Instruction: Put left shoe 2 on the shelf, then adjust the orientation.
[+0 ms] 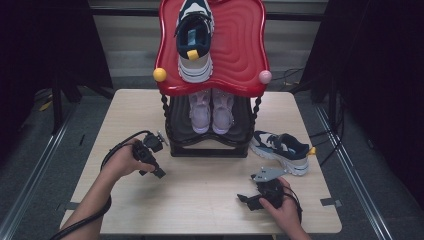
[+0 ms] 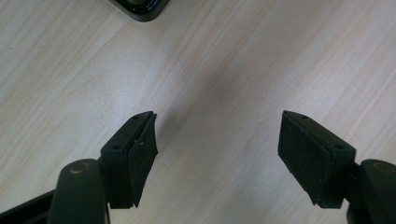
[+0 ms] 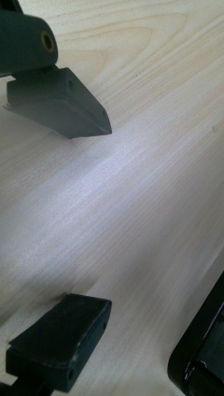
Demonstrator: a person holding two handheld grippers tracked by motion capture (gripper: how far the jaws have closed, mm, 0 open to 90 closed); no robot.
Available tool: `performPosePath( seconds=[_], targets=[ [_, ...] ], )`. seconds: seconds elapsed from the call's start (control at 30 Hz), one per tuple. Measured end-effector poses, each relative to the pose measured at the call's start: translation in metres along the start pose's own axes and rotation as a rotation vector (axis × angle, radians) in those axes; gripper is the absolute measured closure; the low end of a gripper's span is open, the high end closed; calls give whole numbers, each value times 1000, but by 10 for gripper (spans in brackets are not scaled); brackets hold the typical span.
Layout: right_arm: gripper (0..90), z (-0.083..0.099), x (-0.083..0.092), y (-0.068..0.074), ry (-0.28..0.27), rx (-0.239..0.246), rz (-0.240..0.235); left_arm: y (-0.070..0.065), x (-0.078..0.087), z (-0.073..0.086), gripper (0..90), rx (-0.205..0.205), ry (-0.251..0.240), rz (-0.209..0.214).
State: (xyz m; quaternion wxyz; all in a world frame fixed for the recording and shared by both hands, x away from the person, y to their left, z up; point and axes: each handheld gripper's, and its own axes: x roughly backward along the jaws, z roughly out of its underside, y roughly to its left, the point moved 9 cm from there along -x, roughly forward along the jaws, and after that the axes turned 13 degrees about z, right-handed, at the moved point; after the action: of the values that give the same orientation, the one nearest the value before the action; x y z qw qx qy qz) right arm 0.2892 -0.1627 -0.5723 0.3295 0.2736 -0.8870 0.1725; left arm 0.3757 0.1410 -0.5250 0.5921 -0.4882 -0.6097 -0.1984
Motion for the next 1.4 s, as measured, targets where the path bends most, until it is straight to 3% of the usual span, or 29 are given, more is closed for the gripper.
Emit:
performPosePath(
  seconds=[0.1,0.27,0.5,0.6,0.8,1.03,1.07,1.33,1.4],
  targets=[
    [130,0,0,0,0,0,0,3,-5,0,276,2,-16,-30],
    [130,0,0,0,0,1,-1,3,-12,0,269,12,-41,-26],
    [131,0,0,0,-1,2,-1,8,-22,-2,257,23,-124,-58],
    [131,0,0,0,-1,2,-1,9,-26,-1,244,28,-132,-71],
    [131,1,1,1,2,0,-4,12,-32,-2,224,30,-228,-109],
    [131,1,2,1,0,5,-4,15,-37,-1,216,26,-279,-130],
    [131,2,2,2,0,5,-4,14,-39,-2,210,38,-307,-132],
    [131,2,2,2,0,6,-5,14,-42,-4,158,27,-381,-152],
    [131,2,2,2,0,6,-5,14,-43,-5,150,32,-418,-167]
  ],
)
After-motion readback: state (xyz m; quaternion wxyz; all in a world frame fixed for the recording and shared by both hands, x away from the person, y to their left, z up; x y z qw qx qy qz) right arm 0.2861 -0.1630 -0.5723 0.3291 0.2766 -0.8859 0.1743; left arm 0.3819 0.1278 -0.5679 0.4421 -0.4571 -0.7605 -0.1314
